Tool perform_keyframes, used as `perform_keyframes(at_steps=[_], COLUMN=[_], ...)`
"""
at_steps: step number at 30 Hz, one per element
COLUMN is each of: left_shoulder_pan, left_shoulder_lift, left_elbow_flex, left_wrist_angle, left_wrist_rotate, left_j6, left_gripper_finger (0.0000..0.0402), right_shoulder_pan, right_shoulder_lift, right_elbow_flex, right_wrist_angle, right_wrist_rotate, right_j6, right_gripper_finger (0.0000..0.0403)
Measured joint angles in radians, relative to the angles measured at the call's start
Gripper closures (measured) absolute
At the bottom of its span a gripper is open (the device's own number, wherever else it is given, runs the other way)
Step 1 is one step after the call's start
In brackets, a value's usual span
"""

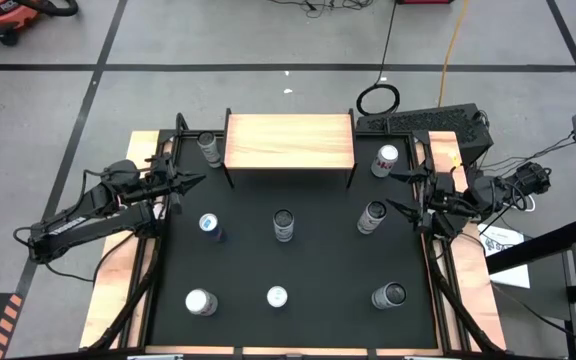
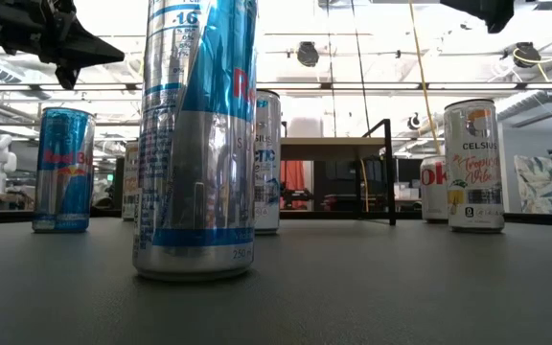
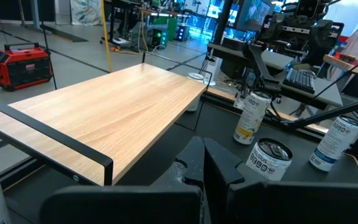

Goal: Place canned beverage on shelf
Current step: Put the right white yellow soda can on the shelf

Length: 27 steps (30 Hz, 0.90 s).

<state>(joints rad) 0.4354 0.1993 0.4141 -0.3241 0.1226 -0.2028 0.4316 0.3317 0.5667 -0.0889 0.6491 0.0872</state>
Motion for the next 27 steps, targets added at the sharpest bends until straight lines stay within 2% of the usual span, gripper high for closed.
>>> perform_keyframes(at_steps=[16, 27], left_shoulder_pan=[0.000, 0.000], left_shoulder_lift=[0.000, 0.000], left_elbow_flex=[0.000, 0.000], left_wrist_angle=[0.000, 0.000], left_wrist_rotate=[0.000, 0.000], left_j6=[0.000, 0.000], left_gripper_finger=[0.0401, 0.0401], right_shoulder_pan=[0.000, 0.000], right_shoulder_lift=[-0.001, 0.000], right_elbow_flex=[0.000, 0.000], right_wrist_angle=[-0.077, -0.081], right_wrist_rotate=[-0.078, -0.076], right_j6=[0.221, 0.182], right_gripper_finger=[0.0085, 0.0085])
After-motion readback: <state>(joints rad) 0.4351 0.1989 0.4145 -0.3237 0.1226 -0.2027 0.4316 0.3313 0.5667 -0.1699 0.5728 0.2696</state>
